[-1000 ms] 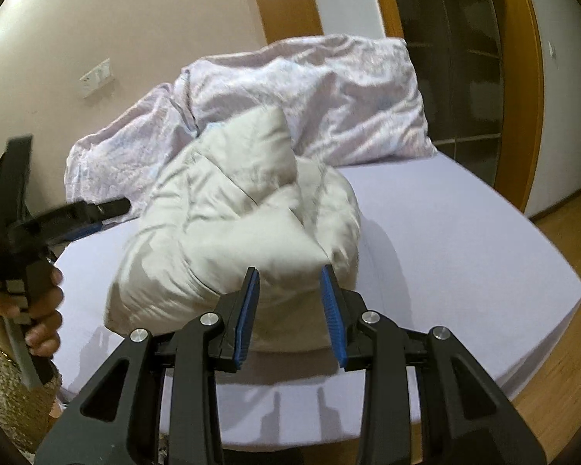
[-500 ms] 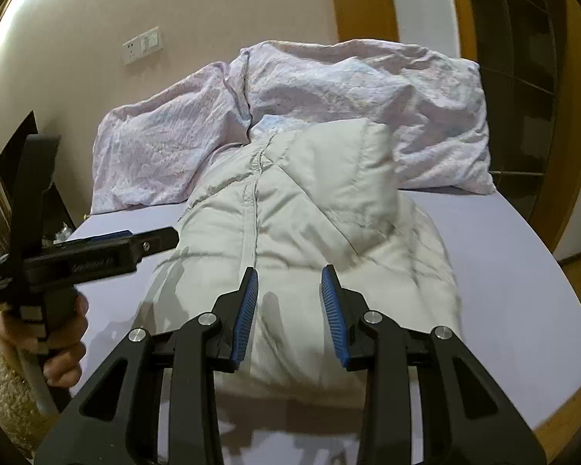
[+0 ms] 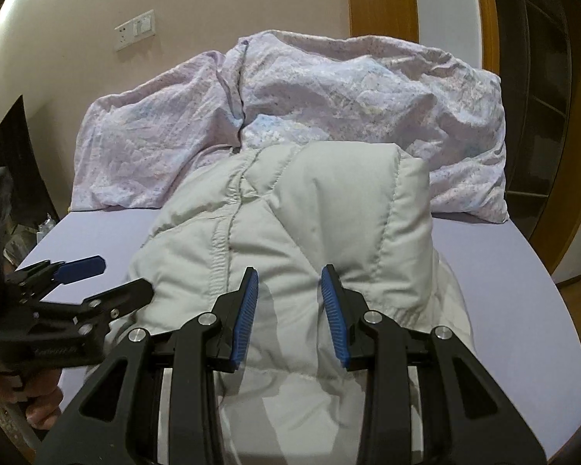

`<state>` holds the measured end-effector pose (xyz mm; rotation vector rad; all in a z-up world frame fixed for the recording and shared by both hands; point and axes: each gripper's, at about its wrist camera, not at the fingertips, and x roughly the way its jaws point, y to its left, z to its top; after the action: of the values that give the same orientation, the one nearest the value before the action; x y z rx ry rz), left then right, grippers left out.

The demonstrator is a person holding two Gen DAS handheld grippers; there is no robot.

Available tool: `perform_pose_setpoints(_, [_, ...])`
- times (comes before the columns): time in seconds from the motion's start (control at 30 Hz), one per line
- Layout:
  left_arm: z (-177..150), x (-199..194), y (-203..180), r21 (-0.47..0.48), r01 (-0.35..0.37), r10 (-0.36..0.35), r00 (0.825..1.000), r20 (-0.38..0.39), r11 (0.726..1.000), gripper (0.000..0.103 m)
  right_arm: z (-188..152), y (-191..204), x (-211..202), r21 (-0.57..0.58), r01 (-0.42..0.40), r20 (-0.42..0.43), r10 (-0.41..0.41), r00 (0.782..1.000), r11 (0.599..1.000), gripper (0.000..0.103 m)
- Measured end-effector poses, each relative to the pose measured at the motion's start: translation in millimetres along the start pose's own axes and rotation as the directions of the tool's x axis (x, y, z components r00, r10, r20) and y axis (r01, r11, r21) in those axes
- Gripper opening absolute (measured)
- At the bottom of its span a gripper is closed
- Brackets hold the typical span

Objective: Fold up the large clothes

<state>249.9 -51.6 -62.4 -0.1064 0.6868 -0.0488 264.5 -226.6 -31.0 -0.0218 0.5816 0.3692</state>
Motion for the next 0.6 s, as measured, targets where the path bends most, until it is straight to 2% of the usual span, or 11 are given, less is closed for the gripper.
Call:
perform_pose_setpoints(0.2, [0.4, 13.5, -0.1, -0.012, 0.022, -0.022, 1.000, -0.017, 1.000, 0.098, -3.3, -11.5, 17.9, 0.005, 0.006, -0.016, -0.006, 1.000, 1.000, 0.036])
perform_pose_setpoints(0.6, [-3.7, 39.8, -10.3, -0.013, 0.050, -0.050, 0.998, -0.040, 0.999, 0.101, -22.6, -58.1, 53.6, 0.157, -0.125, -0.051, 0.134, 0.990, 0.980, 0.036])
